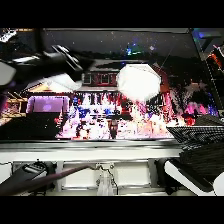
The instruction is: Fold the clothes and pants, and hang the long-sleeved shirts on hangers.
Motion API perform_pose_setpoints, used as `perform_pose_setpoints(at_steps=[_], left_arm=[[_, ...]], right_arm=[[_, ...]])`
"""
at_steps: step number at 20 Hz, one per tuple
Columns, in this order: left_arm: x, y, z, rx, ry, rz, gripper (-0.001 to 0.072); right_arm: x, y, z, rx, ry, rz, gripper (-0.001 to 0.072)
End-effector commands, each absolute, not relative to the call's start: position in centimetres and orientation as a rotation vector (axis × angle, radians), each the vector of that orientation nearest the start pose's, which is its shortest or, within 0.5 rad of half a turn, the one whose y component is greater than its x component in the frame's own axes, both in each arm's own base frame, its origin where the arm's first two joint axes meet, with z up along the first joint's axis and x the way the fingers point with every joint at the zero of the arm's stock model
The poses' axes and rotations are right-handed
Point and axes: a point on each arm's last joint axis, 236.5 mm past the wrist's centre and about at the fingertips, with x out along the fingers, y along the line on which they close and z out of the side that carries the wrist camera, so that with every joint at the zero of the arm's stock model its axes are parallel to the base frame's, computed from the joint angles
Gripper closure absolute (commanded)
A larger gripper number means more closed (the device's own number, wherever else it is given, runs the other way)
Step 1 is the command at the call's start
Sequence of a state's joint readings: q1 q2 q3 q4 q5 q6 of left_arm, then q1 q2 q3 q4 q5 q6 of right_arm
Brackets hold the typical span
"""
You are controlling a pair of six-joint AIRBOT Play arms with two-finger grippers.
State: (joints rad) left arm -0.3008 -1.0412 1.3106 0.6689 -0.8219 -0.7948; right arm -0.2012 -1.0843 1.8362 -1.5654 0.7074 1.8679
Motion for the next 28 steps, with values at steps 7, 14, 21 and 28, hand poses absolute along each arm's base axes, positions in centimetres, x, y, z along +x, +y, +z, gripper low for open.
perform_pose_setpoints(at_steps=[7, 14, 21, 28], left_arm=[[35.3, -16.6, 33.6, 0.169, 0.181, -0.623, 0.0471], [35.4, -16.6, 33.6, 0.169, 0.182, -0.622, 0.0471], [35.4, -16.6, 33.6, 0.169, 0.182, -0.622, 0.0471], [35.4, -16.6, 33.6, 0.169, 0.182, -0.622, 0.0471]], right_arm=[[40.9, 16.4, 26.2, -0.043, 0.543, 0.377, 0.0272], [40.0, 16.8, 25.1, -0.055, 0.598, 0.389, 0.0272], [40.0, 16.8, 25.1, -0.055, 0.598, 0.389, 0.0272], [40.0, 16.8, 25.1, -0.055, 0.598, 0.389, 0.0272]])
